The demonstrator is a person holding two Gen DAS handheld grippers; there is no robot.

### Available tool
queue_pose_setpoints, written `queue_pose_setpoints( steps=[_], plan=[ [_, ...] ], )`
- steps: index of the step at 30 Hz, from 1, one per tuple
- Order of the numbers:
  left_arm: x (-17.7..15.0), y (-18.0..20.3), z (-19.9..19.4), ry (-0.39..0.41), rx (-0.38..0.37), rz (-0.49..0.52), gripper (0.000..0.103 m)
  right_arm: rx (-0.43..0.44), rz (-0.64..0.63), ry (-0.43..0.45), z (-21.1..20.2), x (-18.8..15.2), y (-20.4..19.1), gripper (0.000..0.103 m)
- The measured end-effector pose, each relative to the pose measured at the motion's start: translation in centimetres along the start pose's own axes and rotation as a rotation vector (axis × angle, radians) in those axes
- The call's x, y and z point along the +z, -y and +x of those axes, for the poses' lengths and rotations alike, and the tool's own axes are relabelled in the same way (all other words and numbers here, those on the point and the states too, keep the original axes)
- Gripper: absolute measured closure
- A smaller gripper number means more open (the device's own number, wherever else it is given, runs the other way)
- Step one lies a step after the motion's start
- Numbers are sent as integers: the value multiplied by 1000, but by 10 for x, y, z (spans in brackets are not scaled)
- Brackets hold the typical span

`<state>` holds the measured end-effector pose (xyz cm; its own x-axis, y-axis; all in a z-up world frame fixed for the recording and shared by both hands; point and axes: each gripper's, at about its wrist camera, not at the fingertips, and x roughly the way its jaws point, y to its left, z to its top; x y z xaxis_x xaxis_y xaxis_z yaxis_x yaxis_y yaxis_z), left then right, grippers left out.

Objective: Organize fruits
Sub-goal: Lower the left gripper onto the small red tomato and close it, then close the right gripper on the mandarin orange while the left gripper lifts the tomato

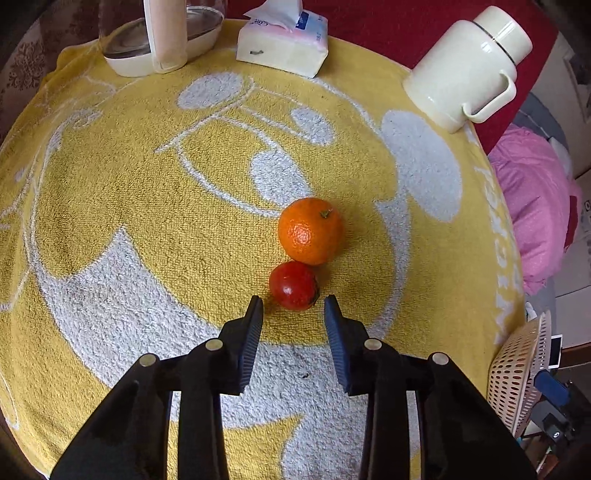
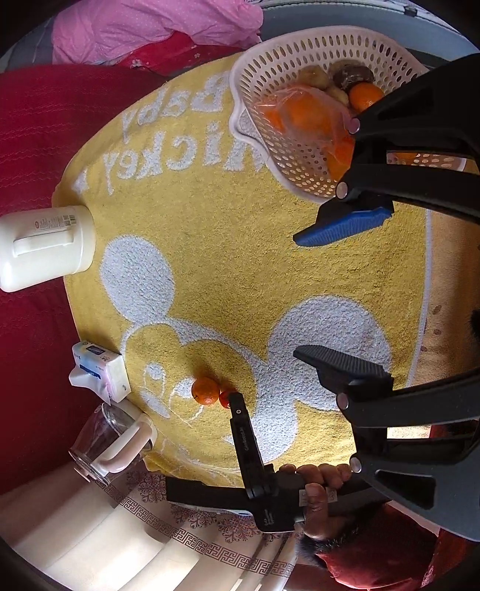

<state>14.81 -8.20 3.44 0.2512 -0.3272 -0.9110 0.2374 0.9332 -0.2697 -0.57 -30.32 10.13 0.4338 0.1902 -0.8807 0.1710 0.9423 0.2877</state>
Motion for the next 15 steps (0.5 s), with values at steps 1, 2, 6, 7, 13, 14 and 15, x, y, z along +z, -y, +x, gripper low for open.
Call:
queue_pose_setpoints(
  steps=[1,2,6,7,13,14,15],
  plan=[
    [1,1,1,-1,-2,2,68,0,2,-4,2,0,1,46],
    [3,1,3,-2,-1,6,68,0,5,-9,4,-1,1,46],
    [9,0,9,-8,10,10,74,2,11,-20,10,0,0,46],
    [10,-2,9,-8,5,7,74,3,10,-20,11,0,0,46],
    [3,-9,0,-6,-6,10,76,19,-12,-33,22,8,-10,46],
    [1,-10,-4,2,-5,6,76,24,-20,-36,26,10,-13,46],
    [-1,-12,-10,12,-4,1,76,32,-29,-40,29,13,-17,46]
  ],
)
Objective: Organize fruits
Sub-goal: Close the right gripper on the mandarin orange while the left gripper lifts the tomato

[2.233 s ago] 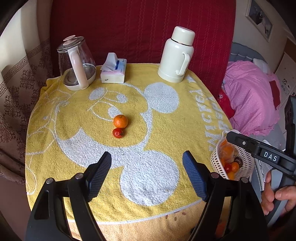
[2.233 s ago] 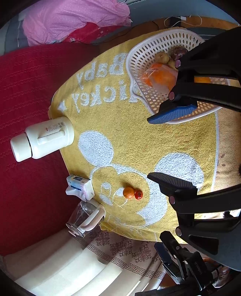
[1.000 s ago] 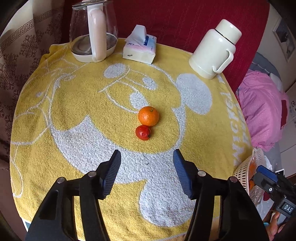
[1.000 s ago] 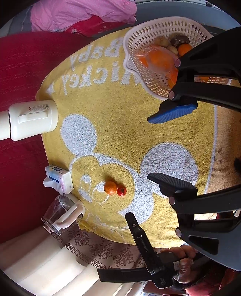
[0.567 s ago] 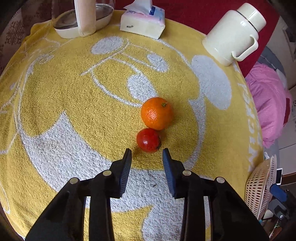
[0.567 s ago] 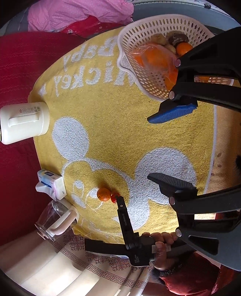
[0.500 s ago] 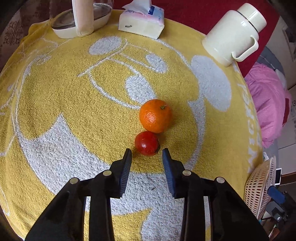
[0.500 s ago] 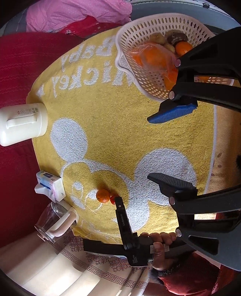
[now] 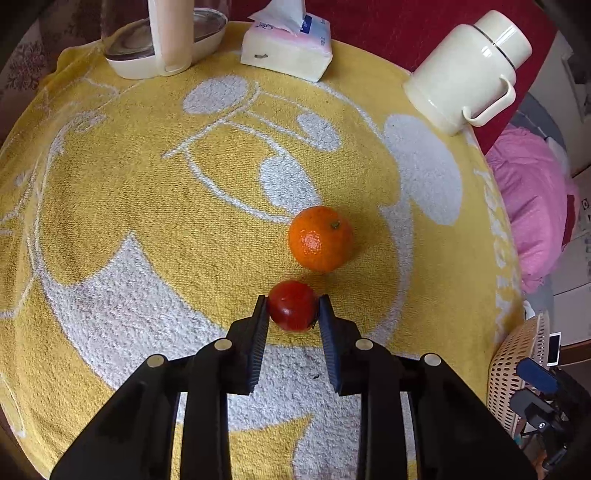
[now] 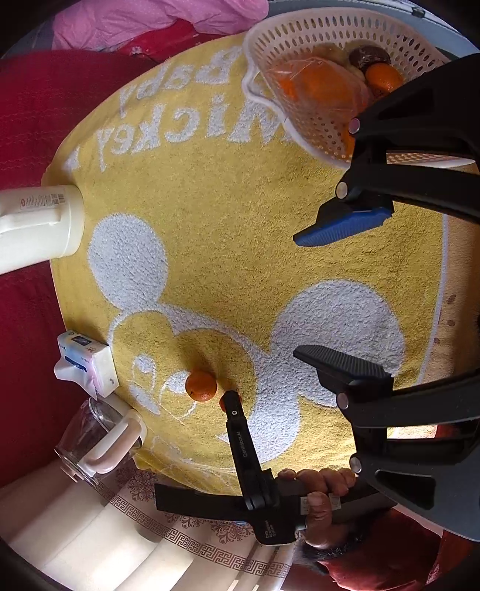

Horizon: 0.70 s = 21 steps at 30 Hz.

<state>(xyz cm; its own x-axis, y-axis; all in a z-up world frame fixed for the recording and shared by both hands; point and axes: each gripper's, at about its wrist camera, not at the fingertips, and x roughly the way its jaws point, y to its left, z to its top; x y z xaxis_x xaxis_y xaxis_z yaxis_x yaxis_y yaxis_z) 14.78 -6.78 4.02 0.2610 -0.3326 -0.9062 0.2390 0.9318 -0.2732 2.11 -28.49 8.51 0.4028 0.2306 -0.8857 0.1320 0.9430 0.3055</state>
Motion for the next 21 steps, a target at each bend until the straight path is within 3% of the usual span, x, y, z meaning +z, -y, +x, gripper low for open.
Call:
queue_pose_setpoints(
  steps=[12,21],
  plan=[
    [-32,-46,-74,113,74,-74,76,121,-189,-55,72,56,-82,46],
    [-65,-70,-109,147,112,-151,76,80,-198,-109,135,94,-116,46]
  ],
)
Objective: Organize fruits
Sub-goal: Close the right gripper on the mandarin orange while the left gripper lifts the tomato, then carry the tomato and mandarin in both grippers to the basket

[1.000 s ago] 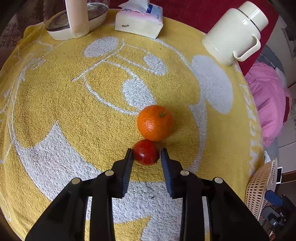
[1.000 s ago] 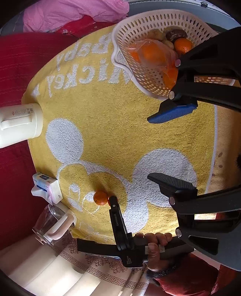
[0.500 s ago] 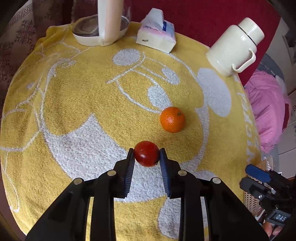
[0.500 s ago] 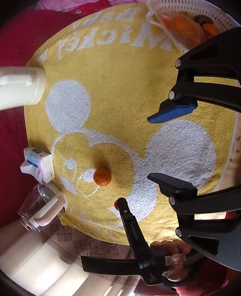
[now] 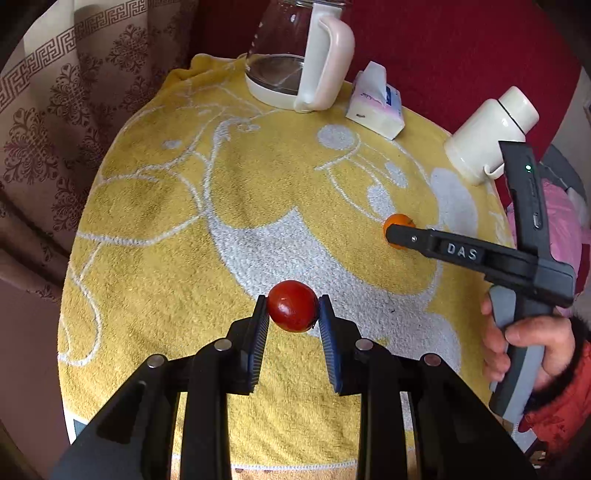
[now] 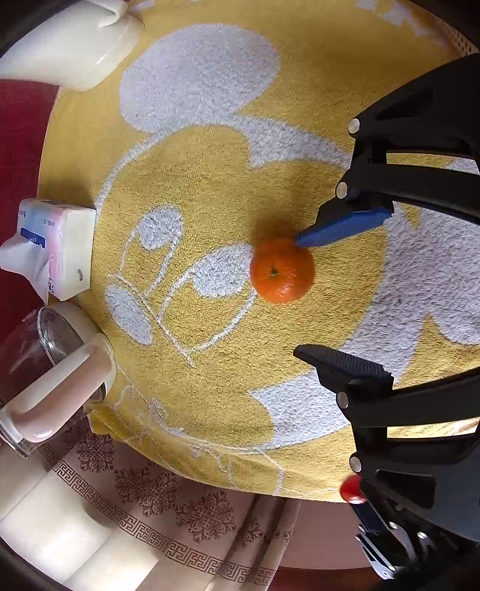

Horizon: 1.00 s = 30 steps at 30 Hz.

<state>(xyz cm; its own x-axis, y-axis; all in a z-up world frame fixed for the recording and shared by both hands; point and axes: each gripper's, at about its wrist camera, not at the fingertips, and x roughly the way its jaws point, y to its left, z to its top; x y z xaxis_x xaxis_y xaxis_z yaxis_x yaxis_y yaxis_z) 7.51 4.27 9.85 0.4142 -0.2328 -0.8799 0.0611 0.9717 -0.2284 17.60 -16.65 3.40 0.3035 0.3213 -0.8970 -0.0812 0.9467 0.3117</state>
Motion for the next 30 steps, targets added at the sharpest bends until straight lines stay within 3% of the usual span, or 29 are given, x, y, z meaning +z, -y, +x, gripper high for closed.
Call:
queue_pose_setpoints(
  steps=[4,7,12,26,30],
  plan=[
    [-6,-9,-7,8,11,-21,75,-71,-10,9,10,13,-4,50],
    [-9,-14,-11,13,18,-32,75,-104,-14,-13,20,19,-2,61],
    [-14,-18,-20,28,21,-36,75,-136,-26,-22,19,17,-6,62],
    [-14,19,-34,66,-6,32,76,-48,23,44,-58,-34,2,62],
    [-15,37,-41,90,25,86,75,-31,53,80,-86,-53,13,62]
  ],
)
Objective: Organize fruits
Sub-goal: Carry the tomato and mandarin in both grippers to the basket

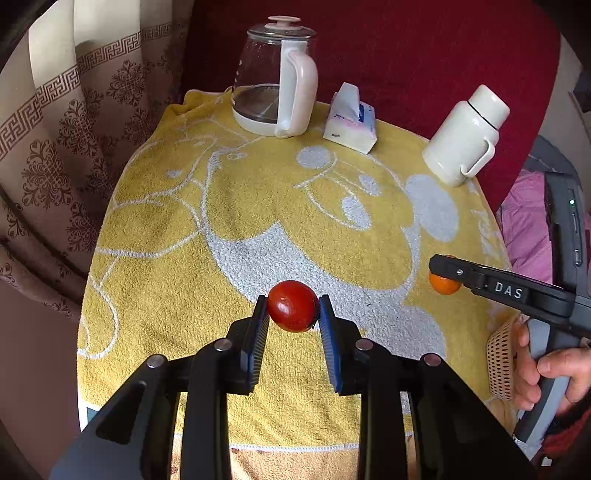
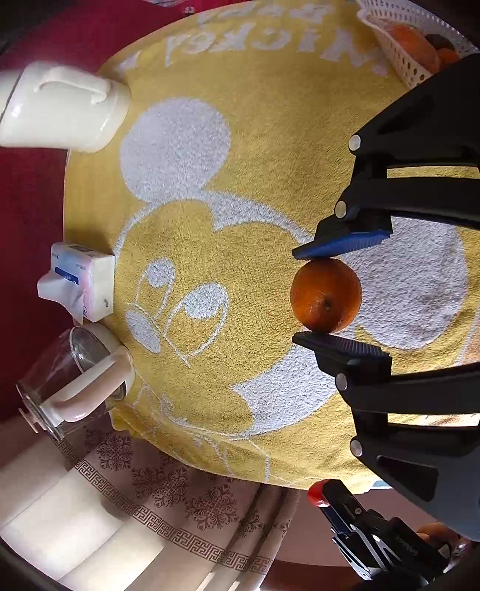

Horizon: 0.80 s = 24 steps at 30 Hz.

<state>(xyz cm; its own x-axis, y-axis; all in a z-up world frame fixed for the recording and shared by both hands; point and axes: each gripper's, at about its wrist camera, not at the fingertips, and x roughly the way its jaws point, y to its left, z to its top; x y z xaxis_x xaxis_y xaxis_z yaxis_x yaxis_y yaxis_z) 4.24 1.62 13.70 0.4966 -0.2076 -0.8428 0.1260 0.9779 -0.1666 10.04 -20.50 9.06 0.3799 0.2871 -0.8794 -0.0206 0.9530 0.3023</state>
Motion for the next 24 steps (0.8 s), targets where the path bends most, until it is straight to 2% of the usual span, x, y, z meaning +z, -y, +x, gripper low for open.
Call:
queue_pose_setpoints(
  steps=[9,24],
  plan=[
    [2,33,-21,55,-10,80,76,16,78,72,-53,-32,30,62],
    [-1,83,-34,83,-39,172,75,11,161,144,-97,-65,71,62]
  ],
)
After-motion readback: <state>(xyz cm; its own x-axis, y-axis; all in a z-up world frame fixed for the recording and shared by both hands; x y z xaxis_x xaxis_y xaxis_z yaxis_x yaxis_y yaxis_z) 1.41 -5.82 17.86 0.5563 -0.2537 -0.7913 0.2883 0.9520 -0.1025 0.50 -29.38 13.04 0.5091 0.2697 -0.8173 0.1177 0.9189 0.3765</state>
